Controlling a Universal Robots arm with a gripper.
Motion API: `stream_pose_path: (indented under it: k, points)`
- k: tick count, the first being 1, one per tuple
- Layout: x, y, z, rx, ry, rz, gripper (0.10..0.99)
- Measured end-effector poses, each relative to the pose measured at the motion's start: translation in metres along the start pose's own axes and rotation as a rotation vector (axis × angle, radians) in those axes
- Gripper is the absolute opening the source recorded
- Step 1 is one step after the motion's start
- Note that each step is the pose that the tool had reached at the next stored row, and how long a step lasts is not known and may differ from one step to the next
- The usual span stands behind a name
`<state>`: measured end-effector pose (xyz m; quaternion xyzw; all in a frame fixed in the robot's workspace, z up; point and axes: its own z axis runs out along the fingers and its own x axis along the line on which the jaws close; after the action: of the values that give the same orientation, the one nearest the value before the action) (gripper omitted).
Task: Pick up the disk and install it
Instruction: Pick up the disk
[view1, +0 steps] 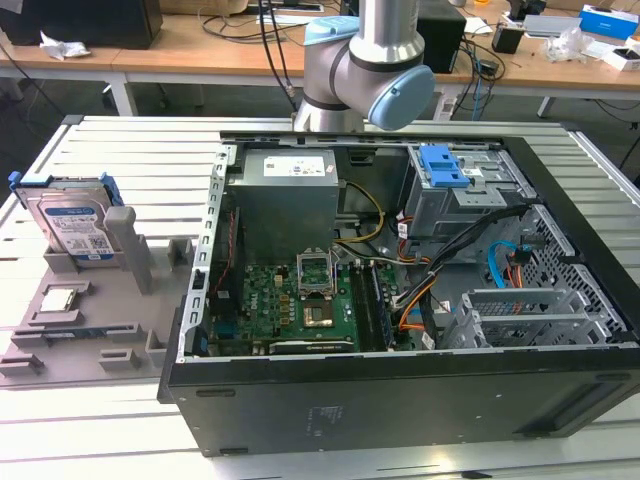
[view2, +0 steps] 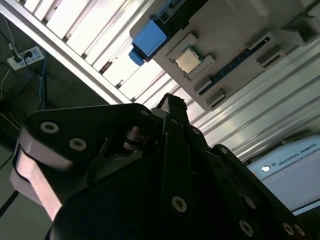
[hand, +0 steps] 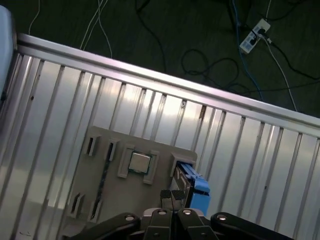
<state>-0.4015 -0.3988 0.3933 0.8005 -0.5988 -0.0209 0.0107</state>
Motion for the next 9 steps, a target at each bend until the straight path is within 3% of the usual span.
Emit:
stream_pose_path:
  k: [9]
  points:
    - [0.0000,0.0000,0.0000,-0.001,0.0025,-0.057,0.106]
